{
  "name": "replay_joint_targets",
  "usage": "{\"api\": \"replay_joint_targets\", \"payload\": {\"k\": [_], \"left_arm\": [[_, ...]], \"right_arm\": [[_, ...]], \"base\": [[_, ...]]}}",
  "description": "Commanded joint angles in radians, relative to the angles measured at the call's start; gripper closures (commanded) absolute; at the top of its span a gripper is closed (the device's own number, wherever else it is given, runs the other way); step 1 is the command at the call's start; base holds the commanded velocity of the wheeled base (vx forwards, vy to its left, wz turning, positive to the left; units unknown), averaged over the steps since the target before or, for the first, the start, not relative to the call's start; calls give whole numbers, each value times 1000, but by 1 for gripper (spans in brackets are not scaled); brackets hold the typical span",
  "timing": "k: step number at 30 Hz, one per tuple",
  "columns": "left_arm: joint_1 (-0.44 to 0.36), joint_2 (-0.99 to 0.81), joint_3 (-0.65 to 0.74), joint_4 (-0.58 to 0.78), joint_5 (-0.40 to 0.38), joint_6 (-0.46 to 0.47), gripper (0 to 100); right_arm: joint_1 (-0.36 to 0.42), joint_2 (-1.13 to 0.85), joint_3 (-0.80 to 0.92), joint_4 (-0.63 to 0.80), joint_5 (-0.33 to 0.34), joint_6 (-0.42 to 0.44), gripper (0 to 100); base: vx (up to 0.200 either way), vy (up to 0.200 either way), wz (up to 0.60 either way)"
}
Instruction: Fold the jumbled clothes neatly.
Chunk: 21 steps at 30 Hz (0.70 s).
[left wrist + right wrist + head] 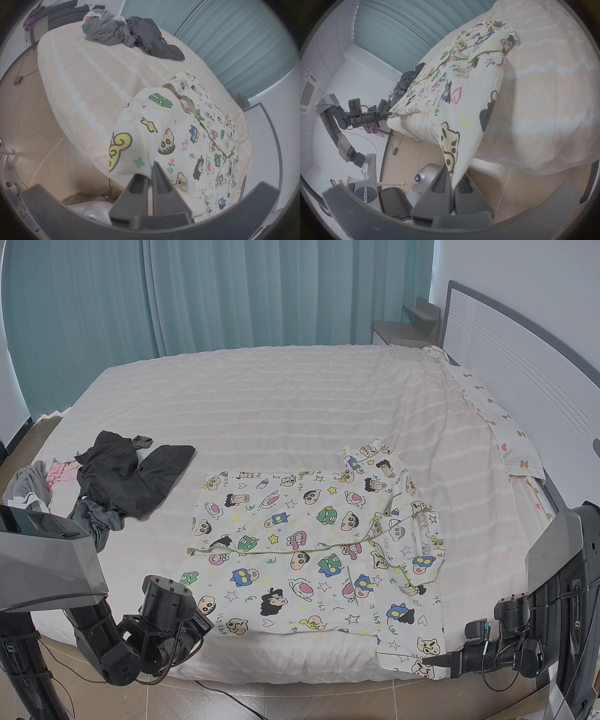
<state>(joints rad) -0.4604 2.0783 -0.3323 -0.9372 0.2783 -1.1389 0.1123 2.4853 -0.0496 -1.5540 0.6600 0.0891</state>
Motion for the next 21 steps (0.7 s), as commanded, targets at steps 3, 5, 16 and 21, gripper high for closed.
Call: {"api": "replay_joint_targets", "payload": {"k": [3, 5, 16, 21], "left_arm": [[0, -29, 27, 0, 1, -1, 100], [0, -44, 38, 0, -1, -1, 100], [0, -63, 93, 0, -2, -4, 100], [-1, -58, 99, 0, -4, -7, 100]], "right_arm": [[-20, -22, 50, -14, 12, -19, 100], [-25, -22, 50, -14, 12, -20, 100], [-26, -86, 50, 77, 12, -39, 100], [-30, -158, 50, 252, 9, -143, 100]], "base": [[0, 0, 0], [0, 0, 0], [0, 0, 0], [0, 0, 0]]}}
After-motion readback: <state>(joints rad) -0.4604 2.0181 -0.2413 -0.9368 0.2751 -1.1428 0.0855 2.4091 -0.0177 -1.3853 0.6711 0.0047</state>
